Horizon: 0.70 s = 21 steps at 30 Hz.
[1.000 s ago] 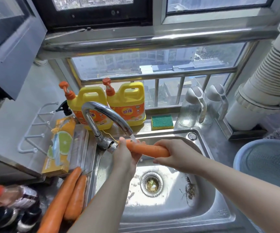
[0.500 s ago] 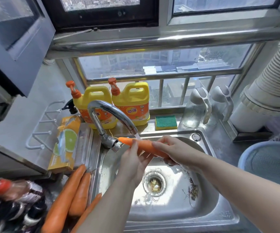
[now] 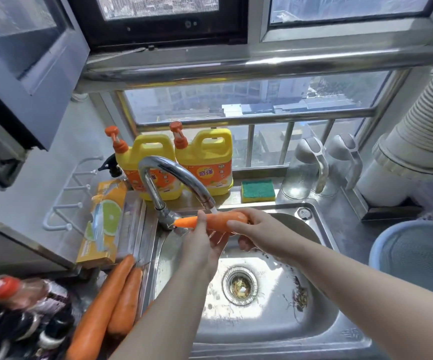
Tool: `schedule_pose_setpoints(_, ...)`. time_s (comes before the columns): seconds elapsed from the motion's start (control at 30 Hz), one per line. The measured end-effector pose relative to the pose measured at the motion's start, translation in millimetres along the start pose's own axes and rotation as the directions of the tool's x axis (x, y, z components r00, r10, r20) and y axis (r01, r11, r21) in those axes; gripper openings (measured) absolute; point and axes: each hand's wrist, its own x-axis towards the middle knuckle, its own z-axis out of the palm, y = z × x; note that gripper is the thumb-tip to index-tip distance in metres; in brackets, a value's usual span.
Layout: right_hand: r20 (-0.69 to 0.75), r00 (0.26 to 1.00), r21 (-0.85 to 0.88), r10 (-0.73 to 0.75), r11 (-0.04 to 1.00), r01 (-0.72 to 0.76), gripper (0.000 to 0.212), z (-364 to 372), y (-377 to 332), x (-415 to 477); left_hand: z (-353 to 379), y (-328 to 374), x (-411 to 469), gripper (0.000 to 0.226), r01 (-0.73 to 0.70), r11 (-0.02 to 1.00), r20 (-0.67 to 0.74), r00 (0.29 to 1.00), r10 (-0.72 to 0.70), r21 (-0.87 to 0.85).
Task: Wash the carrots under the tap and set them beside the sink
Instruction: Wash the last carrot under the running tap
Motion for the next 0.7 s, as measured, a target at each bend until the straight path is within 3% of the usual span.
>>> schedule_pose_setpoints(0.17, 0.018, 1.0, 0.02, -0.002, 1.0, 0.001, 0.02, -1, 2, -1, -5, -10, -10, 0.032, -0.05, 0.998, 0.14, 0.989, 0.044, 0.045)
schedule_pose_setpoints(0.27, 0.076, 0.997, -0.064, -0.023, 0.998, 0.028, 0.026, -3, 5, -5, -6, -6, -9, 0.022, -0.017, 1.0, 0.062, 0.998, 0.016, 0.015)
schedule_pose_setpoints(0.4, 0.062, 0.996, -0.246, -0.071, 0.966, 0.084, 0.038, -6, 9, -7, -5, -5, -10, 0.031, 0.039, 0.999, 0.01, 0.999, -0.039, -0.023)
schedule_pose_setpoints(0.57, 0.047, 0.988, -0.241, -0.148, 0.958, 0.154, 0.044, -19, 11, -8, -3, -12, -13, 0.034, -0.101, 0.984, 0.183, 0.98, 0.074, 0.146)
schedule_pose_setpoints(0.7, 0.044, 0.987, -0.167, -0.154, 0.973, 0.159, 0.039, -15, 8, -10, 1, -6, -12, 0.032, -0.132, 0.978, 0.111, 0.987, 0.115, 0.161)
